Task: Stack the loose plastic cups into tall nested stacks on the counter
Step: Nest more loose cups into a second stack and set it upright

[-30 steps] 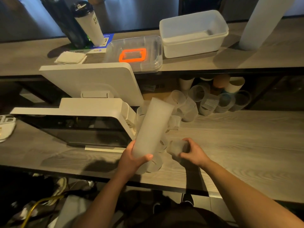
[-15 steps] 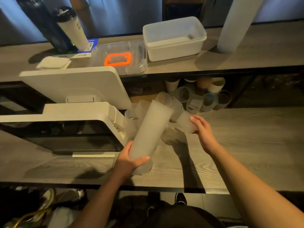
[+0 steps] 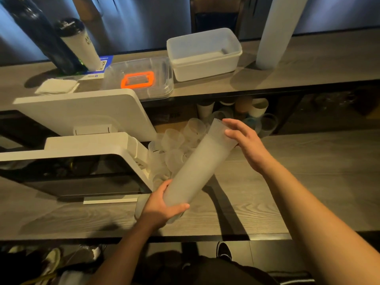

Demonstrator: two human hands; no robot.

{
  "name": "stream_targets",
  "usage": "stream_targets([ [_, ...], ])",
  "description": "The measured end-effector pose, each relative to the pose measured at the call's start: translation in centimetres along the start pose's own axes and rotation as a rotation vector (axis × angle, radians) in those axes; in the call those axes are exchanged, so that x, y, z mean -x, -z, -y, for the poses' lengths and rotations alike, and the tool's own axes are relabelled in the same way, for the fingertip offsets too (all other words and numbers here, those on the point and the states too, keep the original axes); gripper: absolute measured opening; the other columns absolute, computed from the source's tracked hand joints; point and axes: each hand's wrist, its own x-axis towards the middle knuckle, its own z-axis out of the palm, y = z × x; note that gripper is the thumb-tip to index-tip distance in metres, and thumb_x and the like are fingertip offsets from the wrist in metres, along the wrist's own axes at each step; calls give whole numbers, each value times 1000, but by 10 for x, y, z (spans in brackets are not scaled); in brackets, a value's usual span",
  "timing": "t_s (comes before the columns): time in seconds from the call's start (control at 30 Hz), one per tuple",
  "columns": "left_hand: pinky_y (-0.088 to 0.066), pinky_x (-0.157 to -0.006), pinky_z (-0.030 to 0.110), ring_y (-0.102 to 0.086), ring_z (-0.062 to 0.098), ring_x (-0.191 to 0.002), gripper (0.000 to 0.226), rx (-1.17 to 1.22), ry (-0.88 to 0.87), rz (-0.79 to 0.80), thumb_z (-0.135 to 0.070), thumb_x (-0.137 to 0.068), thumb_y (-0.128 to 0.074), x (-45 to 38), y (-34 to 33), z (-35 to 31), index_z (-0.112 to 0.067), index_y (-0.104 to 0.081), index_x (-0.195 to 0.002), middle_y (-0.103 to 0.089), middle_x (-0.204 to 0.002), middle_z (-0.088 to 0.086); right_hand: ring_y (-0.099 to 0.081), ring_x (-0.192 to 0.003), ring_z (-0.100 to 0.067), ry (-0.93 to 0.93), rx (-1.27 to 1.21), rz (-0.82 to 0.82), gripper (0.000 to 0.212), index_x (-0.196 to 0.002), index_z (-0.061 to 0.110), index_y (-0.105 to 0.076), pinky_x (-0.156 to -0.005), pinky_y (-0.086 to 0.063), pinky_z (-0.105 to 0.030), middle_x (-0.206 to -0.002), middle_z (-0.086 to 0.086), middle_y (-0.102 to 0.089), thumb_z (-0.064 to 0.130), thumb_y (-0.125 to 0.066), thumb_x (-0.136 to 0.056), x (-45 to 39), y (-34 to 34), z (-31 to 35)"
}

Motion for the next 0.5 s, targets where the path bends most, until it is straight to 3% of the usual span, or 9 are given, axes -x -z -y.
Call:
stream_targets([
  [0.07, -44, -83, 24, -55, 15, -109, 92, 7, 1, 6, -39, -61, -93, 1, 1, -2, -27, -44, -139, -55, -122, -4, -47, -120, -3, 6, 24, 17, 62, -138, 31, -53, -87, -40, -20, -135, 8, -52, 54, -59, -81, -1, -1, 2],
  [0.2, -46, -81, 23, -56, 14, -107, 109, 37, 20, 20, -65, -40, -78, 4, 2, -6, -28, -45, -137, -55, -121, -5, -50, -118, -2, -3, 33, 78, 60, -137, 31, -54, -88, -41, -21, -133, 10, -54, 58, -57, -84, -1, -7, -1],
  [0.37, -48, -83, 29, -56, 17, -111, 115, 31, 29, 36, -69, -38, -76, 6, 2, -7, -26, -43, -140, -54, -123, -2, -56, -117, -3, -29, 19, 157, 56, -132, 32, -57, -106, -44, -36, -126, 15, -60, 68, -43, -91, 1, -24, -10],
  [0.5, -51, -89, 34, -56, 16, -110, 111, 112, 28, 47, -68, -38, -77, 8, -5, -13, -27, -45, -136, -55, -120, -4, -57, -121, -11, -64, -48, 166, 59, -132, 32, -59, -109, -43, -43, -129, 10, -62, 71, -39, -93, -4, -20, -13],
])
